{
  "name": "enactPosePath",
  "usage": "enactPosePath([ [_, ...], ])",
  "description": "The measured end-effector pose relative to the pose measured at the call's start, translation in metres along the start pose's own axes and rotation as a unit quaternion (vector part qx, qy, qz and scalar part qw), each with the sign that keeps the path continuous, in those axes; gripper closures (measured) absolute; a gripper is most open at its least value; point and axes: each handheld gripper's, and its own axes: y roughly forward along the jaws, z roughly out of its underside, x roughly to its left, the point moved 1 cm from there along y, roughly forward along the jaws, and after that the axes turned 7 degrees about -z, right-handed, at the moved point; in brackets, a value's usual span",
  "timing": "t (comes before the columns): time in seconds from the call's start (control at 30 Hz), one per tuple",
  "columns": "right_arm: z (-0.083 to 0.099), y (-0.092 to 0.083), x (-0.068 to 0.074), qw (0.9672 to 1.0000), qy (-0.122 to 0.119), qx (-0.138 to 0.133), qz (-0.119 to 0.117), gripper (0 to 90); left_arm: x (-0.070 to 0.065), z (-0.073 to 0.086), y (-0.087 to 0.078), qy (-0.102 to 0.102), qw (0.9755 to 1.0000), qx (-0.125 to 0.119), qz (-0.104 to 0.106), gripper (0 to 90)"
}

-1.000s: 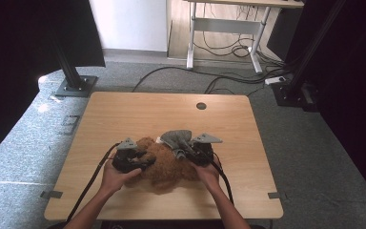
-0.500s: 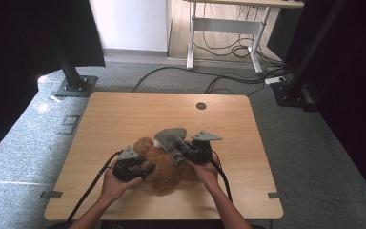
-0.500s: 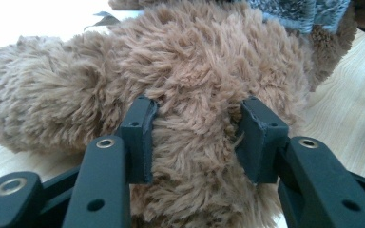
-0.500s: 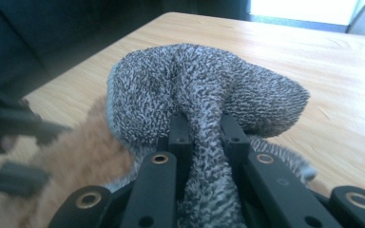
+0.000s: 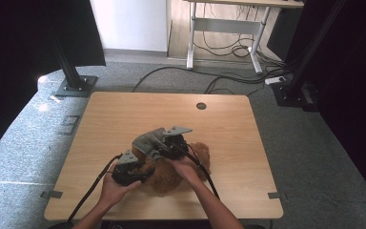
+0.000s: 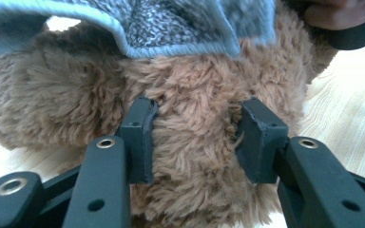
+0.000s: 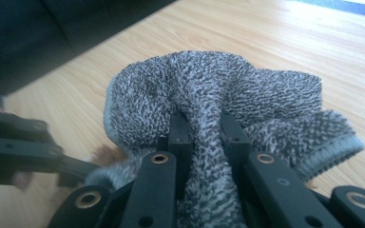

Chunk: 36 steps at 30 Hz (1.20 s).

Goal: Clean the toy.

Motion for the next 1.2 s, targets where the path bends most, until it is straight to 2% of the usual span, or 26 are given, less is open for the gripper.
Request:
enactPosePath([
  [0.2,0.004,-0.005,-0.005,0.9999,0.003,0.009,0.005,79.4,-0.002,0.001,0.0,0.004,1.0,-0.001,-0.001,52.0],
  [0.7,0.015,-0.021,-0.01,0.9999,0.004,-0.002,0.016,79.5,-0.01,0.0,-0.002,0.015,0.9997,0.008,-0.018,51.6],
  [0.93,0.022,-0.035,-0.013,0.9997,0.004,-0.011,0.019,79.5,-0.018,0.003,-0.003,0.021,0.9991,0.007,-0.036,51.6],
  [1.2,0.029,-0.053,-0.021,0.9994,0.006,-0.016,0.03,79.6,-0.02,0.004,-0.003,0.02,0.999,0.005,-0.039,51.6],
])
